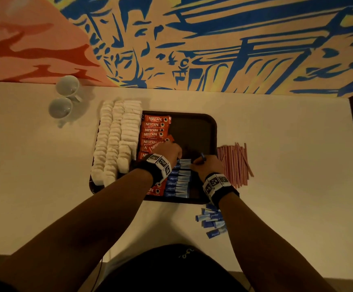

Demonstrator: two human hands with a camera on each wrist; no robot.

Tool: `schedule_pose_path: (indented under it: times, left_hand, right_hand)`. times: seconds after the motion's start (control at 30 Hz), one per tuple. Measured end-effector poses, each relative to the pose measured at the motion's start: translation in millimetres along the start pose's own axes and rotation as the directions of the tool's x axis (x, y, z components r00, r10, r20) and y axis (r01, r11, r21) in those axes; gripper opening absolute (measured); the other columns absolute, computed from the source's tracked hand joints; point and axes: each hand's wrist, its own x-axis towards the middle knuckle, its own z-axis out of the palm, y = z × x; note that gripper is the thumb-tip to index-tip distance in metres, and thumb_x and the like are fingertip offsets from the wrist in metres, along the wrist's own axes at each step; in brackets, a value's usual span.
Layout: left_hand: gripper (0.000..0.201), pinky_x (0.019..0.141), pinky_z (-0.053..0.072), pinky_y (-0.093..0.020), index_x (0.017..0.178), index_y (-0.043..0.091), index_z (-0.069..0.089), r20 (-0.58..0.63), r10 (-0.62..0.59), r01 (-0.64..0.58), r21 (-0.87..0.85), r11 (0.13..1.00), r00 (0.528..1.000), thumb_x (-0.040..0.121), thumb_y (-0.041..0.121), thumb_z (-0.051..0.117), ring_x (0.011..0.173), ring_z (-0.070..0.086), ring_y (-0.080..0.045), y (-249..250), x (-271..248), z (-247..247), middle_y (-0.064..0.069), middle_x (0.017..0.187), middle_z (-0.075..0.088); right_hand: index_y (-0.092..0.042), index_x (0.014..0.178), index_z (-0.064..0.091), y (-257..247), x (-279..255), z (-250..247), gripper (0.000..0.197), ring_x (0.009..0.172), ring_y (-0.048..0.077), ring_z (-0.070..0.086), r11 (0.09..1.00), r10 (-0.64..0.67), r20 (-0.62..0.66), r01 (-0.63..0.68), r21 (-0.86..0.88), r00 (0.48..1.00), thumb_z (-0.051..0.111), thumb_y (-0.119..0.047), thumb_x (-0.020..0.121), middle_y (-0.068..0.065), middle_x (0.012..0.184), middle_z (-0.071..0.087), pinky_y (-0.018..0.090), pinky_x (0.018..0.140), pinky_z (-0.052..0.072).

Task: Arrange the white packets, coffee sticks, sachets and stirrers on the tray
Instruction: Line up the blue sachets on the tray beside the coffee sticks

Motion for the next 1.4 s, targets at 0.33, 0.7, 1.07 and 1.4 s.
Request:
schedule_pose_path:
  times: [0.33,0.7,1.07,1.4]
  left_hand:
    - [0.041,0.1,0.044,-0.039,0.126,0.021,0.06,-0.303,-0.197,0.183,-0.076,0.98,0.932,0.089,0.033,0.07,0.122,0.051,-0.027,-47,-8,-16,-0.004,0.128,0.059]
    - [0.035,0.098,0.048,-0.038,0.124,0.02,0.064,-0.263,-0.134,0.157,0.069,0.985,0.956,0.089,0.023,0.069,0.118,0.055,-0.024,-57,-15,-21,-0.003,0.126,0.062]
    - [0.036,0.081,0.041,-0.018,0.122,0.026,0.067,-0.162,-0.04,-0.047,-0.5,0.865,0.986,0.092,0.045,0.066,0.102,0.057,-0.003,-16,-46,-40,0.013,0.113,0.064]
    - [0.014,0.064,0.054,-0.018,0.107,0.012,0.072,-0.204,-0.055,-0.132,-0.795,0.592,0.977,0.095,0.013,0.066,0.072,0.067,-0.005,-2,-75,-49,-0.002,0.089,0.076]
  right_hand:
    - [-0.015,0.101,0.072,-1,5,-2,0.021,0.094,0.021,0.066,0.999,-0.045,0.055,0.044,0.007,0.997,0.08,-0.029,0.087,0.004,0.1,0.071,0.034,0.083,0.054]
    - [-0.019,0.1,0.07,-7,-1,-12,0.02,0.079,0.013,0.06,0.993,-0.114,0.048,0.115,-0.027,0.992,0.065,-0.038,0.096,-0.004,0.084,0.064,0.024,0.068,0.043]
    - [-0.017,0.146,0.053,-32,-33,-31,0.041,0.121,0.011,0.046,0.948,-0.313,0.205,0.292,0.129,0.927,0.037,-0.014,0.109,-0.002,0.136,0.049,0.012,0.09,0.037]
    - [-0.021,0.118,0.073,-29,-61,-54,0.026,0.089,0.002,0.07,0.846,-0.385,0.039,0.336,0.414,0.922,0.073,-0.018,0.093,-0.006,0.107,0.073,0.017,0.082,0.058]
